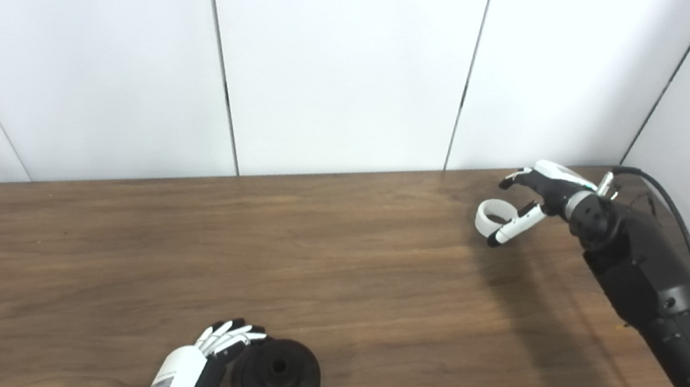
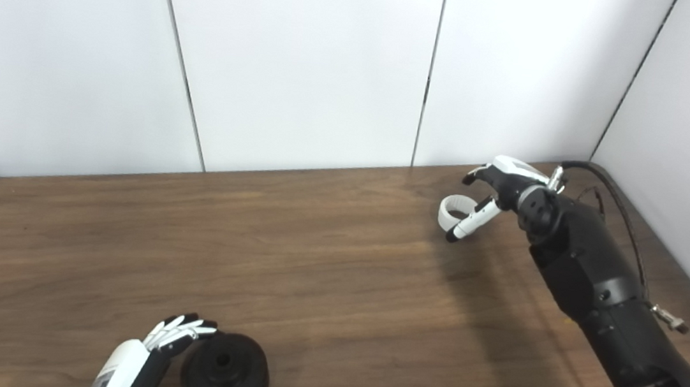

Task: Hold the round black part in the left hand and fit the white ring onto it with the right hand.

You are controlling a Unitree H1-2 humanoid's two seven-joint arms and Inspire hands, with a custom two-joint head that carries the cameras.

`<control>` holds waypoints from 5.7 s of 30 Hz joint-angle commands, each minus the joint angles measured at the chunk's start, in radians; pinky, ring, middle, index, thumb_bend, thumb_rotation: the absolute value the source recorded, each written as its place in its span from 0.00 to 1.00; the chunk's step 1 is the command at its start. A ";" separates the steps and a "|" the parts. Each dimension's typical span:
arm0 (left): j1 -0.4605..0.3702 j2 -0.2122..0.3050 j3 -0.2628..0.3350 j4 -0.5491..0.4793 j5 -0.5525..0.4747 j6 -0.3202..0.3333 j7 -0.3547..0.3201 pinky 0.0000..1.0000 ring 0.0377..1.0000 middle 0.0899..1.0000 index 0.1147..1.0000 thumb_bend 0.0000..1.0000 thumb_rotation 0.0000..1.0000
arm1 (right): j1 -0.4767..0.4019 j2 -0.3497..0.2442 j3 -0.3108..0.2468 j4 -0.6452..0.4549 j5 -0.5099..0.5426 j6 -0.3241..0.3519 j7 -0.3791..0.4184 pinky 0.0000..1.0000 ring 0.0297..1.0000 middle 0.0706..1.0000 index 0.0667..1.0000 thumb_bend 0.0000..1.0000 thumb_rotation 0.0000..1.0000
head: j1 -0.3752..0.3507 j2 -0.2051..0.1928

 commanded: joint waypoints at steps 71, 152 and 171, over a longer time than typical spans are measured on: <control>0.078 0.033 -0.015 0.012 0.021 0.049 -0.087 0.89 0.91 0.82 0.43 0.52 0.07 | -0.036 0.017 0.024 0.070 0.007 -0.041 -0.211 0.89 0.97 0.92 0.64 0.89 0.27 | -0.007 0.026; 0.084 0.026 -0.015 0.005 0.025 0.060 -0.092 0.90 0.91 0.82 0.43 0.52 0.08 | -0.026 0.019 0.014 0.060 0.008 -0.067 -0.249 0.89 0.91 0.82 0.45 0.52 0.13 | -0.002 0.051; 0.079 -0.024 -0.067 -0.072 0.083 0.168 -0.135 0.92 0.92 0.83 0.43 0.52 0.08 | 0.012 -0.082 0.057 -0.466 -0.014 -0.031 0.079 0.92 0.93 0.81 0.45 0.52 0.14 | 0.170 0.156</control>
